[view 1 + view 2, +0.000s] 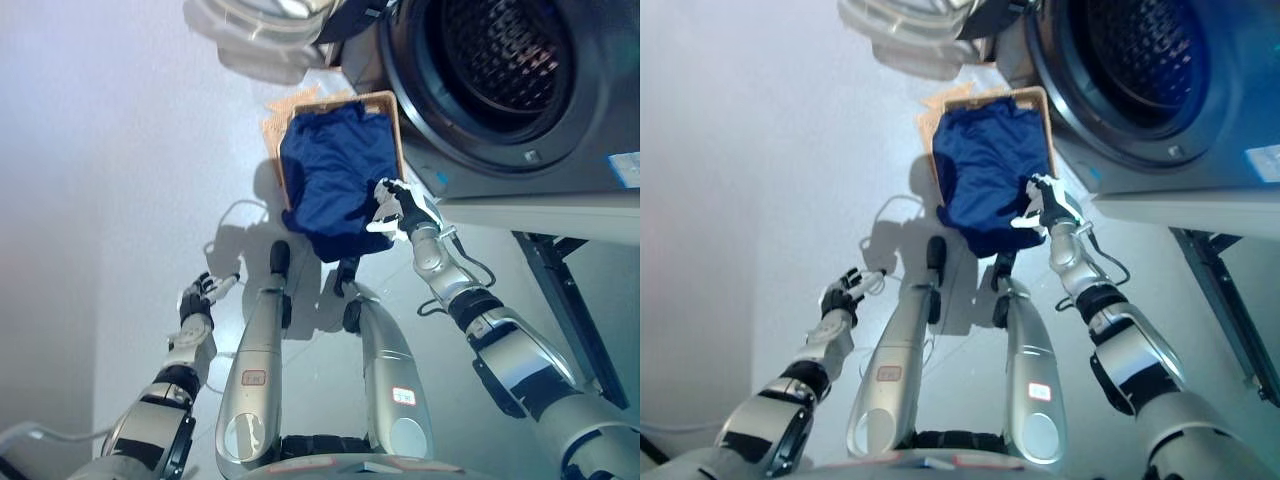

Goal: Put the clothes in the basket into the washing machine.

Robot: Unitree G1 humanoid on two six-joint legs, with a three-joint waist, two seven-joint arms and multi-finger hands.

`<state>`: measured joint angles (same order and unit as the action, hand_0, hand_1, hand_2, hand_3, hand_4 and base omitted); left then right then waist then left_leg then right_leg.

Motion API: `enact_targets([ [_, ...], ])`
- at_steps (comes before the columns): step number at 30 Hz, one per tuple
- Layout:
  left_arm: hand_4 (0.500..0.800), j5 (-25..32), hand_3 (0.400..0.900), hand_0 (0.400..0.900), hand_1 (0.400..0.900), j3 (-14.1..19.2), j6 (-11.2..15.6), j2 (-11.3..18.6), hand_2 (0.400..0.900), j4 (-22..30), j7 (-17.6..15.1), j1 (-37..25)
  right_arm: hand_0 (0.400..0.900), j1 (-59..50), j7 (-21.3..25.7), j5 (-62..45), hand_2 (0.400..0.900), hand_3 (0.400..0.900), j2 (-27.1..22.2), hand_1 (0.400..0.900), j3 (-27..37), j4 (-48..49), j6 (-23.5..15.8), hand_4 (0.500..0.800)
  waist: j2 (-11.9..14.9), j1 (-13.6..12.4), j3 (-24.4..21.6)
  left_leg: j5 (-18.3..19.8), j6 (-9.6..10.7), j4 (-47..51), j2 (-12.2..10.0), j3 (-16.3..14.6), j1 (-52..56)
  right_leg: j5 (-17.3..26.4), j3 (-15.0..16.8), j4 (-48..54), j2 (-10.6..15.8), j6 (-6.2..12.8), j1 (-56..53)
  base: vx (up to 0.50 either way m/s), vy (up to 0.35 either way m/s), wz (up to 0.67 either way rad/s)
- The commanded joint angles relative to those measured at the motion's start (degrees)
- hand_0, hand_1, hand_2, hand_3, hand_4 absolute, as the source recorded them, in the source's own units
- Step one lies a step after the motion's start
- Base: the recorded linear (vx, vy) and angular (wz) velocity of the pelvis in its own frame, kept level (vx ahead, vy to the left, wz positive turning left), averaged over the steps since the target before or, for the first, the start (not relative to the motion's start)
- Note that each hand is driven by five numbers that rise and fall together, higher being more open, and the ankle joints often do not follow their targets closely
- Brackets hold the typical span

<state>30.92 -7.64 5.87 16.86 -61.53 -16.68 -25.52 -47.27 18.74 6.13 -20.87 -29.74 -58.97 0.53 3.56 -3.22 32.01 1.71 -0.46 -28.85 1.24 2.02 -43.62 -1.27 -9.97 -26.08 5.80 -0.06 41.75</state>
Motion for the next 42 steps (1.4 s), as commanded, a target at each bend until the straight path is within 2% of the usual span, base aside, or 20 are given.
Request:
enact_targets([
  [1,0.800,2.07,0.900,0.900,0.900,-1.30,1.84,0.89,0.900,2.48,-3.82,4.39,0.900,1.93,7.09,5.17,0.900,0.900,-2.81,0.900,0.68,0.47,2.04,0.800,-1.99,0.32,-2.22,2.16,0.72,-2.04,1.23,-0.21,-4.29,-6.72,0.40,-8.56,0.87,3.27,4.78,-0.05,-0.013,0.07],
  [3,0.800,1.90,0.900,0.900,0.900,-1.69,2.57,1.10,0.900,4.86,-5.28,4.39,0.900,0.80,11.21,10.80,0.900,0.900,-3.84,0.900,-0.02,-0.14,4.53,0.800,-2.59,0.32,-2.22,2.19,0.83,-3.09,1.40,-0.11,-6.74,-7.17,0.19,-10.38,1.38,3.12,7.44,-0.04,-0.019,0.09],
  [5,0.800,1.76,0.900,0.900,0.900,-1.92,2.88,1.04,0.900,6.34,-5.83,4.42,0.900,-0.24,12.37,14.16,0.900,0.900,-4.73,0.900,-0.44,-0.93,6.55,0.800,-3.14,0.44,-2.22,2.09,1.00,-4.12,1.63,0.15,-8.78,-7.61,0.16,-11.90,1.78,2.94,9.42,-0.04,-0.029,0.13],
  [10,0.800,2.13,0.900,0.900,0.900,-2.48,3.75,0.20,0.900,8.46,-6.25,5.34,0.900,-2.47,17.68,18.03,0.900,0.900,-8.86,0.900,-0.08,-2.66,8.65,0.800,-4.19,0.59,-2.22,2.22,1.10,-6.66,1.84,0.33,-12.37,-8.28,0.89,-15.52,2.38,2.81,13.86,-0.01,-0.011,0.01],
  [17,0.800,4.35,0.900,0.900,0.900,-4.88,3.84,-1.06,0.900,7.89,-5.08,3.10,0.900,-7.88,16.21,17.34,0.900,0.900,-11.17,0.900,-2.71,-12.71,9.55,0.800,-5.67,0.03,-2.22,3.29,1.02,-12.04,2.60,0.32,-18.20,-9.73,1.81,-21.45,3.54,2.48,19.97,-0.03,-0.014,0.03],
  [22,0.800,4.83,0.900,0.900,0.900,-7.07,4.13,-1.90,0.900,9.02,-4.20,2.00,0.900,-9.92,14.06,14.52,0.900,0.900,-11.05,0.900,-3.03,-17.27,8.23,0.800,-7.14,-1.09,-2.22,3.63,0.78,-14.56,3.10,0.04,-21.73,-10.18,1.96,-24.49,4.24,2.32,23.90,-0.03,-0.005,0.06],
  [24,0.800,4.93,0.900,0.900,0.900,-7.43,4.48,-1.78,0.900,9.91,-4.34,1.88,0.900,-10.81,14.87,11.75,0.900,0.900,-11.09,0.900,-1.19,-17.40,7.33,0.800,-7.67,-1.59,-2.22,3.79,0.66,-16.05,3.33,-0.04,-23.28,-10.52,2.16,-25.97,4.45,2.28,25.52,-0.02,0.005,0.05],
  [28,0.800,5.51,0.900,0.900,0.900,-7.26,5.52,-1.33,0.900,12.41,-4.69,2.64,0.900,-11.42,16.34,10.75,0.900,0.900,-12.03,0.900,-1.71,-14.40,5.71,0.800,-8.09,-2.11,-2.22,4.54,0.31,-19.39,3.84,-0.20,-26.42,-11.34,2.53,-29.18,4.52,2.39,28.68,0.00,0.003,0.01],
  [38,0.800,6.56,0.900,0.900,0.900,-7.75,5.79,-1.59,0.900,13.25,-4.30,2.43,0.900,-13.07,10.98,11.89,0.900,0.900,-12.21,0.900,-4.09,-18.41,6.39,0.800,-8.28,-3.28,-2.22,6.48,-0.26,-27.74,5.54,-0.49,-33.02,-13.40,3.27,-37.26,6.02,1.99,35.55,-0.02,0.019,0.07],
  [40,0.800,6.44,0.900,0.900,0.900,-7.75,5.59,-1.69,0.900,12.59,-4.14,2.78,0.631,-13.07,9.87,12.79,0.631,0.631,-12.10,0.631,-4.90,-19.36,6.81,0.639,-8.09,-3.45,-2.22,6.52,-0.25,-27.44,5.56,-0.57,-32.80,-13.38,3.26,-36.99,6.04,1.95,35.28,0.00,0.007,0.02],
  [41,0.800,6.44,0.900,0.900,0.900,-7.74,5.59,-1.69,0.900,12.58,-4.13,2.78,0.475,-13.09,9.87,12.79,0.475,0.475,-12.10,0.475,-4.91,-19.38,6.81,0.545,-8.10,-3.44,-2.22,6.50,-0.25,-27.41,5.56,-0.56,-32.78,-13.37,3.25,-36.97,6.04,1.94,35.27,0.00,0.000,0.00],
  [42,0.800,6.51,0.900,0.900,0.900,-7.58,5.46,-1.83,0.900,12.00,-4.19,2.82,0.400,-13.01,10.25,12.62,0.400,0.400,-11.78,0.400,-4.50,-19.49,7.00,0.500,-7.84,-3.43,-2.22,6.36,-0.24,-27.42,5.52,-0.68,-32.89,-13.19,3.31,-37.01,6.10,1.92,35.45,0.00,0.000,0.00],
])
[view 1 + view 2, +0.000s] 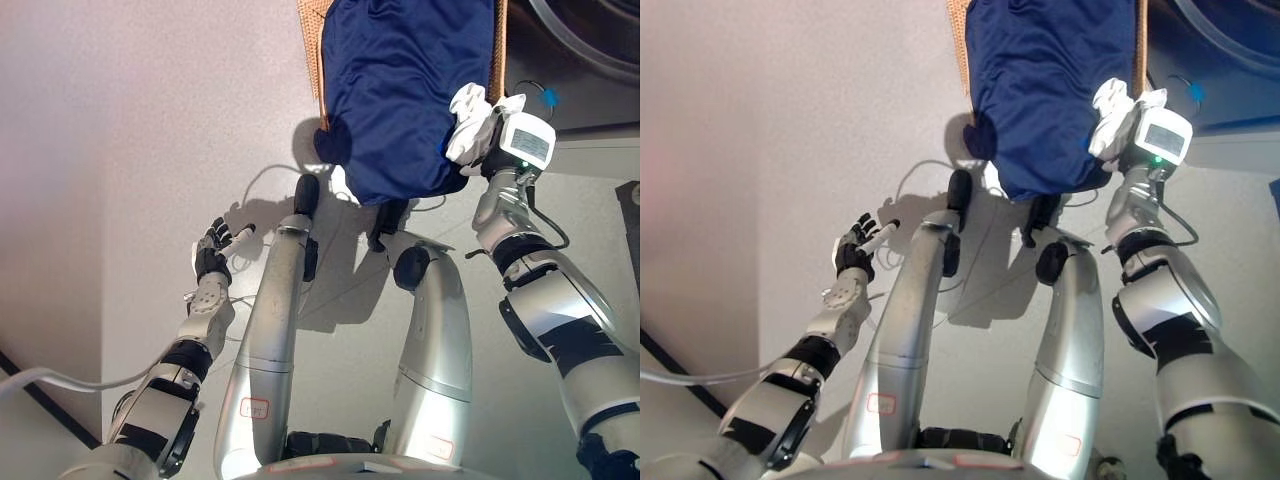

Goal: Put the clothes in the basket into the washing machine.

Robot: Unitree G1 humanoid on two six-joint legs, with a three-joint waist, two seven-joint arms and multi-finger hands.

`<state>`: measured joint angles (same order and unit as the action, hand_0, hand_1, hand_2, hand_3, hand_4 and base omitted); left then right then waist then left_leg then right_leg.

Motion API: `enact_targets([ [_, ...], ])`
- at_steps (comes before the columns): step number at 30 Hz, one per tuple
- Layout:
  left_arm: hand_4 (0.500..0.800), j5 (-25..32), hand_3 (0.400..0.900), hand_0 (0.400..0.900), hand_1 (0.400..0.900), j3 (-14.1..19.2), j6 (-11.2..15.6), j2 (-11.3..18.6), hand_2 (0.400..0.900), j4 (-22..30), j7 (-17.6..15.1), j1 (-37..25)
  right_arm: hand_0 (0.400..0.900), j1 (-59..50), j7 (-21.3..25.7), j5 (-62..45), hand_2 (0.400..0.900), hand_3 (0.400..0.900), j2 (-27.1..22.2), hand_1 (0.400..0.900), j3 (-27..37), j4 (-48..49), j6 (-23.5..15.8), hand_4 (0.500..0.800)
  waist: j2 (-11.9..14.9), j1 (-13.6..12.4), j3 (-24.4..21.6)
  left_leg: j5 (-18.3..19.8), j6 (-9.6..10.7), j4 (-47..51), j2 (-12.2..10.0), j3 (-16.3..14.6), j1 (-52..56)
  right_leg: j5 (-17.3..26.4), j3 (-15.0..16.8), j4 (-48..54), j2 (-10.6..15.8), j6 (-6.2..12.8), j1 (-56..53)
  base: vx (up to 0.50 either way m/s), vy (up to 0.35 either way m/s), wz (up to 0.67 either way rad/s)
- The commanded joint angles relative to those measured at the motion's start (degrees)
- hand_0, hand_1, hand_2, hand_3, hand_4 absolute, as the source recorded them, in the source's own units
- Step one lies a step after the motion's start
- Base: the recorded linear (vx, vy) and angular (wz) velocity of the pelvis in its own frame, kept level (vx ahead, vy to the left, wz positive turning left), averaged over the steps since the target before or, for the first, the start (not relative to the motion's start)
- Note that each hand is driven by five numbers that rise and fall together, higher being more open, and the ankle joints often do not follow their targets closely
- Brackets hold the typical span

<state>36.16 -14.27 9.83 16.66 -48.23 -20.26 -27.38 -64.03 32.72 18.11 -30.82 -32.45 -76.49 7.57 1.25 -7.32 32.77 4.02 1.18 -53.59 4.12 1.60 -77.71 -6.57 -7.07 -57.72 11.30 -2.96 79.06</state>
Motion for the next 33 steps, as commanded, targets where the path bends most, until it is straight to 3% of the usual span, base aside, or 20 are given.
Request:
enact_targets([
  [1,0.800,1.34,0.900,0.900,0.900,-0.75,1.45,-1.75,0.900,-1.68,-0.68,4.60,0.400,4.19,-3.73,0.47,0.400,0.400,-1.54,0.400,-1.63,-2.13,-0.05,0.500,-5.40,0.72,-2.97,3.97,-1.86,-2.76,2.71,-0.23,1.10,-7.75,0.50,-5.33,0.50,4.85,-1.77,0.00,0.000,0.00],
  [5,0.800,1.63,0.900,0.900,0.900,0.29,1.58,-1.19,0.900,-2.31,-1.11,4.50,0.400,4.95,-3.04,0.25,0.400,0.400,-1.16,0.400,-1.19,-1.34,-0.07,0.500,-4.84,0.84,-2.97,3.84,-1.78,-2.74,2.81,0.00,1.65,-7.71,0.52,-5.26,0.48,4.88,-2.32,0.00,0.000,0.00],
  [11,0.800,0.97,0.900,0.900,0.900,1.35,2.65,0.29,0.900,3.02,-2.61,6.78,0.400,5.33,-0.24,-0.68,0.400,0.400,-3.61,0.400,-0.29,4.89,-1.03,0.500,-3.75,1.56,-2.98,3.47,-1.50,-1.49,2.69,0.28,3.05,-7.16,0.42,-4.37,0.43,5.08,-3.64,0.00,0.000,0.00],
  [16,0.800,1.66,0.900,0.900,0.900,2.71,1.95,-0.17,0.900,1.52,-2.71,7.76,0.400,3.08,2.19,-2.35,0.400,0.400,-6.61,0.400,0.58,11.49,-2.20,0.500,-2.46,2.39,-3.18,3.30,-1.21,-1.14,2.43,0.26,3.85,-6.77,0.57,-3.77,0.00,5.19,-4.30,-0.02,0.017,-0.07],
  [23,0.800,1.96,0.900,0.900,0.900,5.80,1.23,-0.56,0.900,0.64,-3.93,9.22,0.400,3.14,4.72,0.06,0.400,0.400,-9.88,0.400,2.59,31.70,-2.75,0.500,-0.49,4.29,-3.96,2.43,-0.43,1.64,1.45,0.73,5.99,-5.72,0.06,-0.50,-0.82,5.38,-6.77,-0.02,0.005,-0.07],
  [26,0.800,2.02,0.900,0.900,0.900,7.22,0.59,-0.53,0.900,0.06,-4.19,9.95,0.400,4.44,3.76,1.95,0.400,0.400,-10.69,0.400,3.80,38.66,-2.63,0.500,0.03,4.75,-4.46,2.42,-0.29,1.93,1.23,1.05,6.56,-5.65,-0.14,-0.04,-1.12,5.43,-7.48,-0.02,0.003,-0.06],
  [33,0.800,1.90,0.900,0.900,0.900,8.54,-0.48,-0.87,0.900,-2.49,-4.41,10.75,0.400,4.62,3.74,3.37,0.400,0.400,-9.80,0.400,6.01,43.39,-2.72,0.500,0.75,4.84,-5.28,2.40,-0.12,3.36,0.67,0.95,8.15,-5.72,-0.24,1.60,-1.50,5.29,-9.44,0.00,0.001,-0.03],
])
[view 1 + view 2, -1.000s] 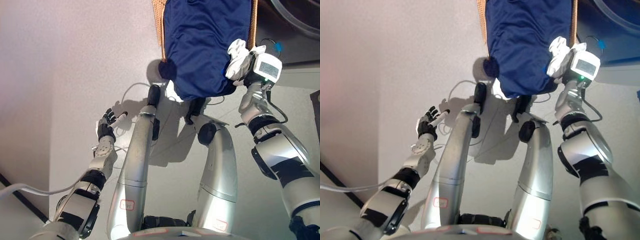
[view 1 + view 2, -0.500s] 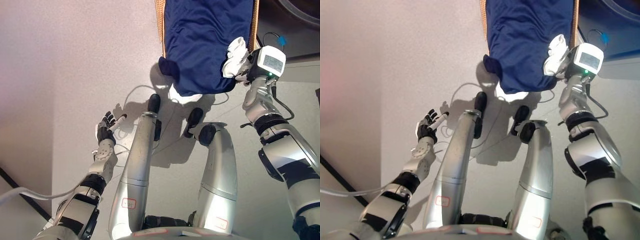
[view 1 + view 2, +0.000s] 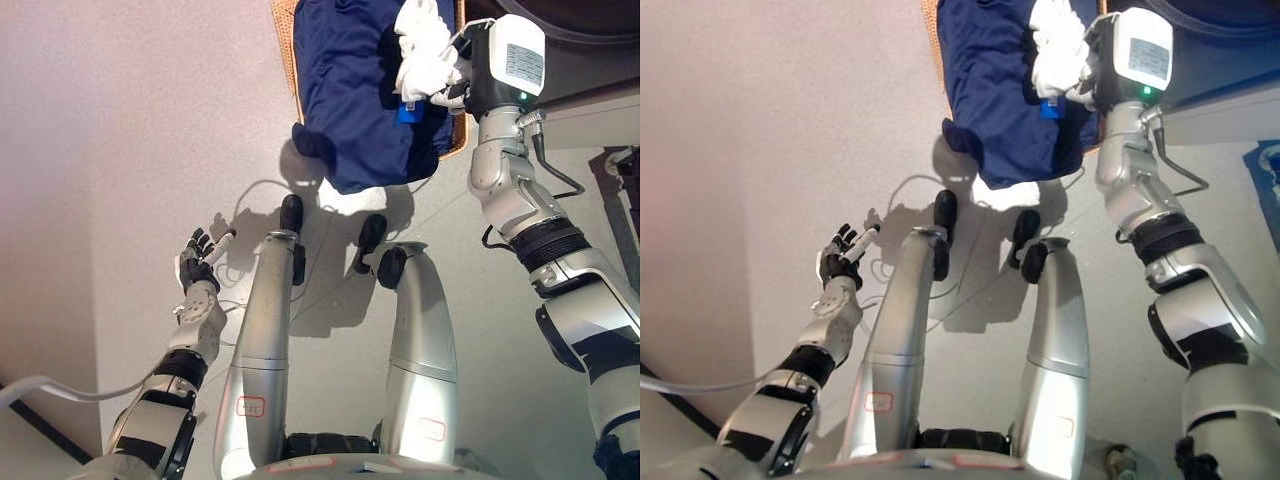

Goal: Put the clothes in the basket into the washing machine.

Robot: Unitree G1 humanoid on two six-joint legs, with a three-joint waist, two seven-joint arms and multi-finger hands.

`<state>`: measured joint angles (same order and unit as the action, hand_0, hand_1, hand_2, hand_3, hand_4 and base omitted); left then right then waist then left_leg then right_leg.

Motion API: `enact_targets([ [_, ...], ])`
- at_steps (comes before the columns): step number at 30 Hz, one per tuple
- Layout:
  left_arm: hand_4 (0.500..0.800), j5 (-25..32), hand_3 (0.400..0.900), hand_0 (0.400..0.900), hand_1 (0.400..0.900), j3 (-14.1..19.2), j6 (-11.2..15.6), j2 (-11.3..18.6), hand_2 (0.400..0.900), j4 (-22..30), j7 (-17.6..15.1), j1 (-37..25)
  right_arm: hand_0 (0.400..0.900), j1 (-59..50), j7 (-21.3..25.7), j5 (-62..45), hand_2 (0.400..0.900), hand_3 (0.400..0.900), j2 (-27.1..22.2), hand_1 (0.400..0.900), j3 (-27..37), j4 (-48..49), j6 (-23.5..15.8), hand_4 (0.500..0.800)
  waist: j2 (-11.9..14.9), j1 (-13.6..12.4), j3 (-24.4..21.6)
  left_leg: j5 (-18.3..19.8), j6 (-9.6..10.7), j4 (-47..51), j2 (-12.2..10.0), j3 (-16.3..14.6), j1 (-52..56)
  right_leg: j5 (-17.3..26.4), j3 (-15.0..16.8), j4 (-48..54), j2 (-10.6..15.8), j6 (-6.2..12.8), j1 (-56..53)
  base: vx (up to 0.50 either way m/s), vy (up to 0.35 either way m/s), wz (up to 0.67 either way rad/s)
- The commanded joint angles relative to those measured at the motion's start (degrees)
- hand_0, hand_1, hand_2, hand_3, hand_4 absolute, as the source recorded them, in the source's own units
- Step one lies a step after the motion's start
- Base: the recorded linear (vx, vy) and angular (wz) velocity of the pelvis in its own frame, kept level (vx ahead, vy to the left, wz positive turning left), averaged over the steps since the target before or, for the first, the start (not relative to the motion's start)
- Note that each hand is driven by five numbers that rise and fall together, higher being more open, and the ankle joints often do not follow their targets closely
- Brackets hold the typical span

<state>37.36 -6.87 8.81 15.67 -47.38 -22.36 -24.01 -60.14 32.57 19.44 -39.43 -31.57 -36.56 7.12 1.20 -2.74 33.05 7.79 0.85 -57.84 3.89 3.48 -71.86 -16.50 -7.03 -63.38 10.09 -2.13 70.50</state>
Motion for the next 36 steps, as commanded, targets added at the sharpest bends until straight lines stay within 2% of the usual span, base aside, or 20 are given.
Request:
enact_targets([
  [1,0.800,0.67,0.900,0.900,0.900,1.10,0.57,0.39,0.900,-3.67,-2.26,7.42,0.400,-0.27,3.90,2.88,0.400,0.400,-1.72,0.400,4.39,1.92,-1.83,0.500,0.84,0.09,-5.75,-1.43,0.24,7.95,0.92,-0.81,2.56,4.14,-0.19,7.56,-0.38,4.40,-1.15,0.02,0.002,-0.03],
  [4,0.800,0.50,0.900,0.900,0.900,0.77,1.17,1.06,0.900,-3.56,-2.13,7.62,0.400,-4.58,5.80,4.67,0.400,0.400,-3.53,0.400,2.71,-4.01,-0.30,0.500,0.71,-0.38,-6.33,-1.48,0.26,8.59,1.00,-0.72,2.93,4.07,-0.19,8.12,-0.47,4.46,-1.54,0.00,0.000,0.00],
  [7,0.800,0.07,0.900,0.900,0.900,-0.77,2.56,1.51,0.900,1.84,-2.44,9.18,0.400,-8.60,7.86,3.70,0.400,0.400,-5.90,0.400,0.52,-12.58,0.56,0.500,0.06,-1.14,-7.03,-1.51,0.11,9.09,1.16,-0.74,3.01,3.95,-0.27,8.21,-0.15,4.59,-1.61,0.02,0.007,0.05],
  [12,0.800,-0.80,0.900,0.900,0.900,-3.06,3.69,3.15,0.900,10.75,-1.84,13.34,0.400,-14.97,7.46,4.52,0.400,0.400,-12.91,0.400,-6.64,-24.98,2.12,0.500,-1.21,-3.01,-8.16,-1.50,-0.16,10.03,1.76,-0.68,2.91,3.26,-0.77,8.07,0.84,4.73,-1.47,0.05,-0.005,0.12],
  [14,0.800,-1.28,0.900,0.900,0.900,-4.02,3.56,3.76,0.900,13.08,-1.47,14.30,0.400,-17.13,6.91,4.60,0.400,0.400,-15.06,0.400,-9.29,-29.37,2.32,0.500,-1.48,-3.59,-8.59,-1.51,-0.27,10.36,1.92,-0.56,2.76,3.15,-0.90,8.10,1.14,4.80,-1.29,0.06,-0.023,0.12],
  [16,0.800,-1.54,0.900,0.900,0.900,-4.53,3.20,3.99,0.900,13.25,-0.80,14.94,0.400,-19.22,5.63,4.10,0.400,0.400,-16.82,0.400,-11.96,-33.45,2.05,0.500,-1.73,-4.25,-9.23,-1.53,-0.38,10.36,2.11,-0.54,2.44,3.09,-1.01,7.94,1.43,4.89,-0.89,0.08,-0.028,0.09],
  [21,0.800,-1.80,0.900,0.900,0.900,-5.89,2.85,3.86,0.900,12.47,0.11,14.54,0.400,-23.10,5.19,4.19,0.400,0.400,-20.09,0.400,-16.19,-35.44,2.02,0.500,-1.93,-5.11,-10.47,-1.33,-0.65,10.72,2.30,-0.63,2.14,2.43,-0.73,7.72,1.85,4.99,-0.13,0.10,-0.038,0.06],
  [26,0.800,-1.29,0.900,0.900,0.900,-6.21,2.75,3.74,0.900,10.58,0.90,14.24,0.400,-26.70,5.47,10.43,0.400,0.400,-22.76,0.400,-23.53,-34.65,4.34,0.500,-1.64,-5.39,-11.30,-1.05,-0.61,10.77,2.44,-0.66,1.68,1.58,-0.32,7.13,2.06,4.88,0.90,0.11,-0.056,0.07],
  [30,0.800,-1.32,0.900,0.900,0.900,-6.63,2.88,4.17,0.900,13.40,1.20,15.33,0.400,-29.53,3.42,17.85,0.400,0.400,-24.84,0.400,-30.65,-35.78,6.89,0.500,-1.66,-5.34,-11.82,-0.75,-0.47,10.26,2.76,-0.69,1.12,0.99,0.26,6.16,2.18,4.70,2.09,0.09,-0.048,0.03],
  [33,0.800,-1.33,0.900,0.900,0.900,-6.54,2.77,4.36,0.900,14.85,1.33,16.06,0.400,-29.51,2.80,18.27,0.400,0.400,-25.26,0.400,-30.83,-36.00,6.79,0.500,-1.80,-5.49,-12.04,-0.41,-0.41,9.08,3.00,-0.81,0.41,0.56,0.58,4.75,2.22,4.65,3.19,0.05,-0.039,0.02],
  [36,0.800,-1.32,0.900,0.900,0.900,-5.67,3.09,5.31,0.900,17.72,1.59,17.00,0.400,-30.96,1.23,21.55,0.400,0.400,-26.06,0.400,-33.89,-36.66,8.11,0.500,-2.06,-5.53,-12.93,0.33,-0.20,5.18,3.70,-1.13,-3.39,-1.11,1.51,0.46,2.65,4.28,7.47,0.05,-0.055,0.07],
])
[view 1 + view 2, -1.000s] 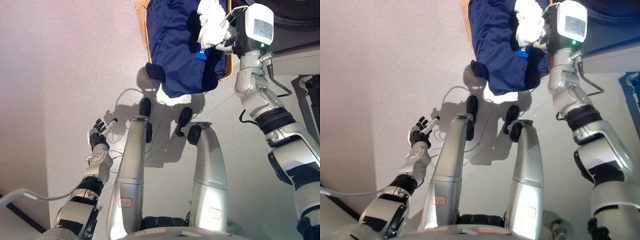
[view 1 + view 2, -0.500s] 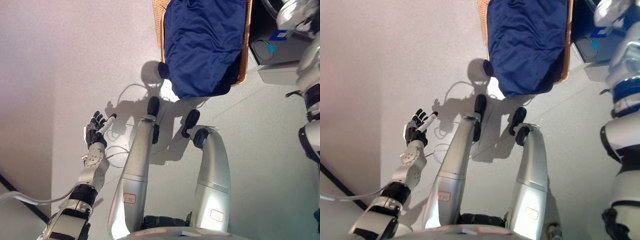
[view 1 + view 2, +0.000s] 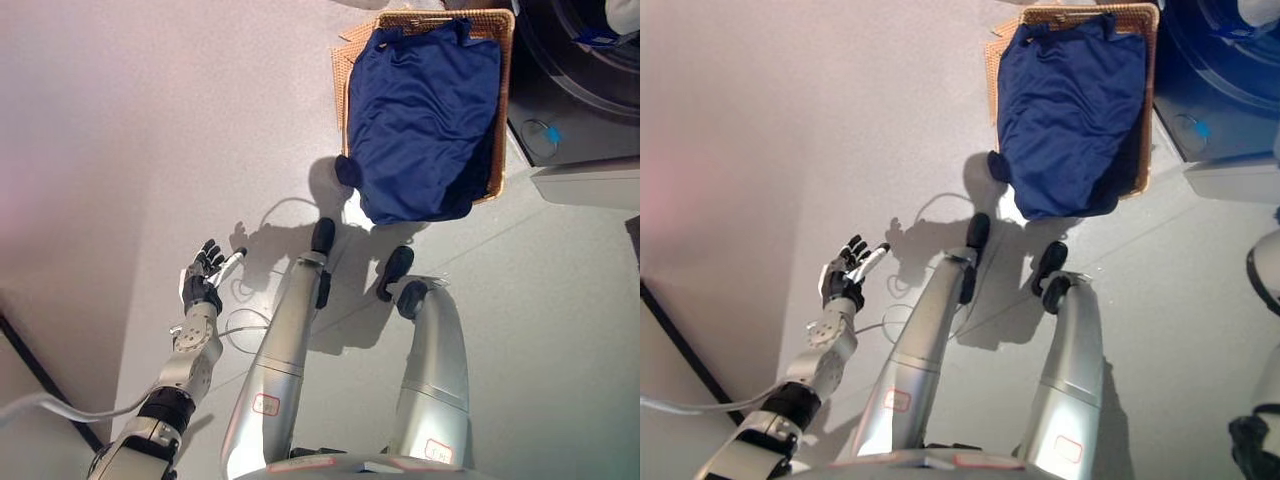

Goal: Put the clothes in the basket into the washing machine.

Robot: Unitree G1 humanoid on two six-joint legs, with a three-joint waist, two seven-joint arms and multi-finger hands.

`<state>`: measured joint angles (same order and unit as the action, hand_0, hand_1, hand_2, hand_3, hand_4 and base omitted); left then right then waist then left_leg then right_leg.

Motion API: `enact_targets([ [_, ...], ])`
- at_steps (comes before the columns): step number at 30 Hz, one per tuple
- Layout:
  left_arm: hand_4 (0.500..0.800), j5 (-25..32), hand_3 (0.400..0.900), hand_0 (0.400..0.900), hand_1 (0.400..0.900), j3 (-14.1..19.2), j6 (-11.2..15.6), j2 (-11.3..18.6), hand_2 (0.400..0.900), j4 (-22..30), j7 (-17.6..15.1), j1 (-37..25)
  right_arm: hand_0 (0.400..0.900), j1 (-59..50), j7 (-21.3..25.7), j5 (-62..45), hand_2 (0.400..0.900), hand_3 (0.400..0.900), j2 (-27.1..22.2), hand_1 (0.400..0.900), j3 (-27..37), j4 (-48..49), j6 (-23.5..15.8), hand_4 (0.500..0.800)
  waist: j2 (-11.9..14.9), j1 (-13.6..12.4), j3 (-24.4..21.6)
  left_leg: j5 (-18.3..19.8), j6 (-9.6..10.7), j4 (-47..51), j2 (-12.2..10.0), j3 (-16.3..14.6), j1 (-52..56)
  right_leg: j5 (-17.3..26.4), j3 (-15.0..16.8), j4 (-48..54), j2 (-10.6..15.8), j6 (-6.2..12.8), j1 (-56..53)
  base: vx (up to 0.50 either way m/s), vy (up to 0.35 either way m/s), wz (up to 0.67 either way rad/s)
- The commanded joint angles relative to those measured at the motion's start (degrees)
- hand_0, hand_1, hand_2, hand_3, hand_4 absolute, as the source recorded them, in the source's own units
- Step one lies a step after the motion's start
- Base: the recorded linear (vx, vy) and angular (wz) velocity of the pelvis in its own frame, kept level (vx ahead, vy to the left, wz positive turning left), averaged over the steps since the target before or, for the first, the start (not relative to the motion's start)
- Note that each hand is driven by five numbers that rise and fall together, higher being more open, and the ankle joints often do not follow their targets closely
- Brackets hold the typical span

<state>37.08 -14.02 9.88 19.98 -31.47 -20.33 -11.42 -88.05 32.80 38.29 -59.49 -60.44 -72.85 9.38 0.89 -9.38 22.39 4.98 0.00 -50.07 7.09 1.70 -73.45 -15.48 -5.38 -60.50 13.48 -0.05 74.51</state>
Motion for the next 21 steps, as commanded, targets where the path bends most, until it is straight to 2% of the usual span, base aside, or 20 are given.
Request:
enact_targets([
  [1,0.800,-1.01,0.900,0.900,0.900,1.75,2.12,1.29,0.900,2.84,-0.64,4.67,0.400,-3.82,0.63,2.50,0.400,0.400,-6.48,0.400,-5.33,-0.55,5.77,0.500,-1.85,1.05,-2.25,3.84,0.64,-4.31,0.64,0.36,-2.90,-3.07,0.44,-4.19,-0.58,1.87,4.74,0.02,-0.034,0.08],
  [3,0.800,-0.65,0.900,0.900,0.900,2.19,2.14,1.45,0.900,4.50,-0.75,5.56,0.400,-4.30,0.41,2.04,0.400,0.400,-7.47,0.400,-5.34,-0.54,5.75,0.500,-2.14,0.93,-1.89,5.22,0.60,-8.17,1.36,-0.29,-4.95,-4.75,1.39,-8.33,-0.16,1.10,6.93,0.02,-0.048,0.07],
  [7,0.800,-0.26,0.900,0.900,0.900,3.63,2.12,1.82,0.900,6.84,-1.22,7.53,0.400,-7.67,0.69,1.86,0.400,0.400,-9.22,0.400,-8.25,0.38,6.14,0.500,-2.45,0.71,-0.62,8.08,0.72,-13.54,1.43,-2.21,-7.01,-7.52,2.96,-14.38,0.49,-0.03,9.85,0.04,-0.055,0.00],
  [10,0.800,-0.17,0.900,0.900,0.900,2.82,1.93,1.43,0.900,7.61,-0.84,8.92,0.400,-9.75,1.06,1.66,0.400,0.400,-9.16,0.400,-9.42,0.14,6.41,0.500,-2.54,0.46,-0.15,9.51,0.60,-16.67,1.38,-2.70,-8.54,-8.82,3.79,-17.60,0.71,-0.46,11.72,0.05,-0.031,-0.04],
  [13,0.800,-0.36,0.900,0.900,0.900,1.90,1.60,1.25,0.900,7.78,-0.71,9.17,0.400,-10.58,1.18,1.76,0.400,0.400,-9.07,0.400,-10.49,0.02,6.69,0.500,-2.41,1.02,-0.64,9.90,0.54,-18.63,1.93,-3.19,-10.77,-9.55,4.69,-20.21,1.23,-0.88,14.31,0.05,-0.030,0.08],
  [21,0.800,-0.45,0.900,0.900,0.900,1.57,1.76,0.79,0.900,7.00,-0.68,10.90,0.400,-13.92,3.27,3.03,0.400,0.400,-9.44,0.400,-14.67,0.73,7.33,0.500,-1.96,0.82,-1.28,9.27,0.87,-15.80,2.14,-2.82,-10.09,-9.41,4.96,-18.34,1.02,-0.88,14.55,0.06,-0.037,0.04],
])
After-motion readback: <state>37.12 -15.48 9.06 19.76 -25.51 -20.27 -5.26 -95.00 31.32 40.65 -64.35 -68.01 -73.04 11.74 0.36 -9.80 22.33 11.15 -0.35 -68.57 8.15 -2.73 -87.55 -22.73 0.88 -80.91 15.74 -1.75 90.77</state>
